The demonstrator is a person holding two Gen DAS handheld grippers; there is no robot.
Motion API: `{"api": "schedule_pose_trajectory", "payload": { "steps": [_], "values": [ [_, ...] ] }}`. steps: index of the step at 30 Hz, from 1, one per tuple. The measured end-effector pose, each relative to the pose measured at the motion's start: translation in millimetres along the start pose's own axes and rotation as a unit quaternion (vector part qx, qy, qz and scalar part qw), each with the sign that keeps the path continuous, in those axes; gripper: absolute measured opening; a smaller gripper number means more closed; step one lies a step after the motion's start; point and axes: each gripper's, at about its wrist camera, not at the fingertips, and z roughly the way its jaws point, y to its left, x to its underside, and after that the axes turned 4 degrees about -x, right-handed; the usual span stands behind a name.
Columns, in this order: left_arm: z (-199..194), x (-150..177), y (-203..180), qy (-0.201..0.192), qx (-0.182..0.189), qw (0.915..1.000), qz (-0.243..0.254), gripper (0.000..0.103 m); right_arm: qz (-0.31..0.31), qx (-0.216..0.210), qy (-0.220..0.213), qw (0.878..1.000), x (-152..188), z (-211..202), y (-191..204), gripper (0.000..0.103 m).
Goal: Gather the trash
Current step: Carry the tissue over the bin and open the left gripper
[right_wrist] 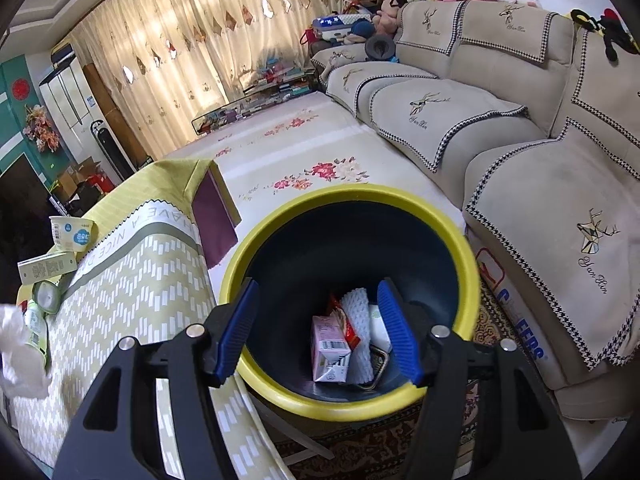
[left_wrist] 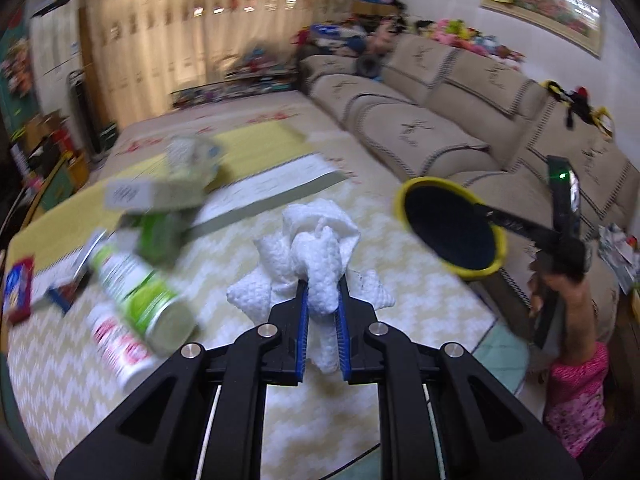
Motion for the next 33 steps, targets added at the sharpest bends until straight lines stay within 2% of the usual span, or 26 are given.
{"api": "schedule_pose_trajectory", "payload": {
  "steps": [5, 12, 17, 23, 25, 27, 29, 33],
  "values": [
    [22, -36, -46, -0.001, 0.053, 0.9977, 0.043, 0.013, 0.007, 0.021, -0.014, 1.000, -1, -16, -22, 0.060],
    [81, -79, -114, 0.037, 0.113, 0.9893, 0.085, 0.013, 0.038, 0.045, -0.020, 0.998, 6, -35, -65, 0.060],
    [130, -96, -156, 0.071, 0.131, 0.9836, 0.101, 0.013, 0.055, 0.055, -0.018, 0.997, 10, -39, -88, 0.060],
    [178, -109, -193, 0.089, 0.121, 0.9823, 0.112, 0.014, 0.066, 0.056, -0.013, 0.996, 14, -37, -102, 0.060],
    [189, -111, -200, 0.091, 0.111, 0.9831, 0.114, 0.020, 0.067, 0.058, -0.012, 0.996, 12, -36, -104, 0.060],
    [194, -111, -203, 0.089, 0.100, 0.9846, 0.112, 0.056, 0.068, 0.057, -0.011, 0.996, 12, -35, -105, 0.061],
    [189, -111, -203, 0.077, 0.098, 0.9862, 0.108, 0.074, 0.067, 0.057, -0.010, 0.996, 12, -35, -104, 0.061],
    [168, -107, -187, 0.063, 0.099, 0.9875, 0.105, 0.075, 0.063, 0.054, -0.005, 0.997, 13, -31, -97, 0.061]
  ]
}}
